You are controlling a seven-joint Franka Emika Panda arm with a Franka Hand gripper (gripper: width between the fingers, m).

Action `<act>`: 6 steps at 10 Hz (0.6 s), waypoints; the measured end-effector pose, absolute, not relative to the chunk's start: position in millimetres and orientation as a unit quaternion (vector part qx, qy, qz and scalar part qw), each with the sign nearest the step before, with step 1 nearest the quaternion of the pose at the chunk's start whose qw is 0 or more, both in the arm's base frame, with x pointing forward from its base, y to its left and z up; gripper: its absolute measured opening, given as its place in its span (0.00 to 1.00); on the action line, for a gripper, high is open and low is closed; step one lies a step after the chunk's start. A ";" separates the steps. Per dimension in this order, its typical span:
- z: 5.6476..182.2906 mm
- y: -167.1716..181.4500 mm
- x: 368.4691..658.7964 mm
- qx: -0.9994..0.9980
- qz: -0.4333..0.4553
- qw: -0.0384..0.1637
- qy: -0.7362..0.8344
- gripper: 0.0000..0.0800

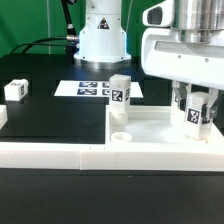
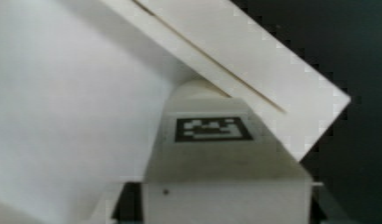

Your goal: Assemble square table

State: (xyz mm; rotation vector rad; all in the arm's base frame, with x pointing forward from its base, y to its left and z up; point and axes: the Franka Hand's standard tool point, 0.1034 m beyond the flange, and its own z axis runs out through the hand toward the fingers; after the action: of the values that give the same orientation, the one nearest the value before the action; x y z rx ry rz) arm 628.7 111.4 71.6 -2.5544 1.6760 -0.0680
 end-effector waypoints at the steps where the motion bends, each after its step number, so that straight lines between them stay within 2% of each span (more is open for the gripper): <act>1: 71.3 112.5 627.2 -0.782 -0.013 0.047 0.621 0.36; 2: 71.0 111.9 626.8 -0.729 -0.005 0.051 0.683 0.36; 3: 69.8 111.0 627.4 -0.680 0.002 0.064 0.730 0.36; 4: 68.0 108.5 625.2 -0.598 0.013 0.092 0.796 0.36; 5: 67.6 107.4 623.8 -0.570 0.016 0.106 0.814 0.36; 6: 67.8 107.8 623.6 -0.572 0.016 0.106 0.813 0.36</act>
Offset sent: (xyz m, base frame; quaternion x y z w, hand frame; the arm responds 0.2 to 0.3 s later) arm 0.0079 0.0077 -0.0030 0.1385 -0.1178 0.4840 0.8560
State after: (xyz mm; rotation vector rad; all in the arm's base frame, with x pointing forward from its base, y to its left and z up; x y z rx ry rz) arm 623.6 107.8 67.8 -1.6857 2.3955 0.0483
